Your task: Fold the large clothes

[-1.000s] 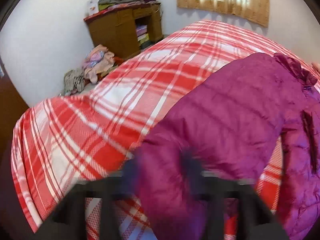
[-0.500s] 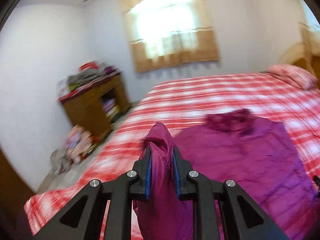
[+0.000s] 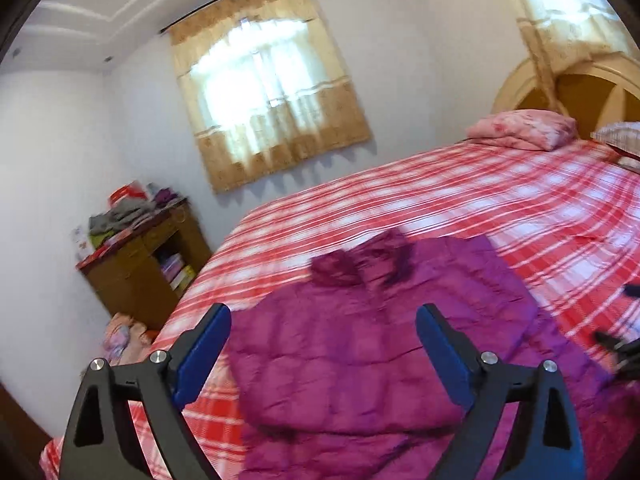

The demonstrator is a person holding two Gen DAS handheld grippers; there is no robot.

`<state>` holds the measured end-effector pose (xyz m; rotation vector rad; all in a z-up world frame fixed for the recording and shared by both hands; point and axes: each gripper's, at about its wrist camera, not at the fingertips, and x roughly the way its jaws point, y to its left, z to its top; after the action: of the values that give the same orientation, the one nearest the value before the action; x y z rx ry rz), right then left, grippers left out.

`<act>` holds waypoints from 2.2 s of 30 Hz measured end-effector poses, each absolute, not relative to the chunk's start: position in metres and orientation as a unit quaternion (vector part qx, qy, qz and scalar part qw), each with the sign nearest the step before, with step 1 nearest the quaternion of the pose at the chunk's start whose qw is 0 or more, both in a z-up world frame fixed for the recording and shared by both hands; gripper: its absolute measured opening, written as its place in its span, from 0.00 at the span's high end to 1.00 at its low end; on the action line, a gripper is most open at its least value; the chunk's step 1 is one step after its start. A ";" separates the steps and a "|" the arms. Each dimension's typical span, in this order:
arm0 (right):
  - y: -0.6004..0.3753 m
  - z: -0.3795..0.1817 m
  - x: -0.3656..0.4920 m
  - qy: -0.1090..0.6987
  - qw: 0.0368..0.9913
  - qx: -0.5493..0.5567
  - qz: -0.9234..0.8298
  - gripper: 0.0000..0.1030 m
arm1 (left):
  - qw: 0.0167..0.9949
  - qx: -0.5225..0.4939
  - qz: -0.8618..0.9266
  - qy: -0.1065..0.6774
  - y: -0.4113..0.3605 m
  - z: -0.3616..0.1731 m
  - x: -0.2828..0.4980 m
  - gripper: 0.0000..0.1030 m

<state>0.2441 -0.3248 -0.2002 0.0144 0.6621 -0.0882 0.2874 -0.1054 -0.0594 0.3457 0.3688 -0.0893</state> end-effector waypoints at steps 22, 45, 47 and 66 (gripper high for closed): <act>-0.177 -0.196 0.365 0.451 0.875 0.068 0.160 0.87 | 0.911 0.095 0.143 0.375 0.034 -0.203 0.361 0.08; -0.219 -0.145 0.349 0.360 0.929 0.049 0.063 0.75 | 0.939 0.064 0.068 0.331 -0.017 -0.117 0.406 0.08; -0.206 -0.159 0.361 0.365 0.928 0.038 0.064 0.75 | 0.936 0.082 0.077 0.333 -0.035 -0.135 0.420 0.08; -0.202 -0.222 0.375 0.401 0.914 0.030 0.060 0.79 | 0.910 0.100 0.082 0.395 -0.053 -0.213 0.455 0.08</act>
<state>0.3754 -0.2018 -0.2224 0.0608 0.8258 0.1242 0.4547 -0.0528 -0.2134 0.2070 0.8141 0.1690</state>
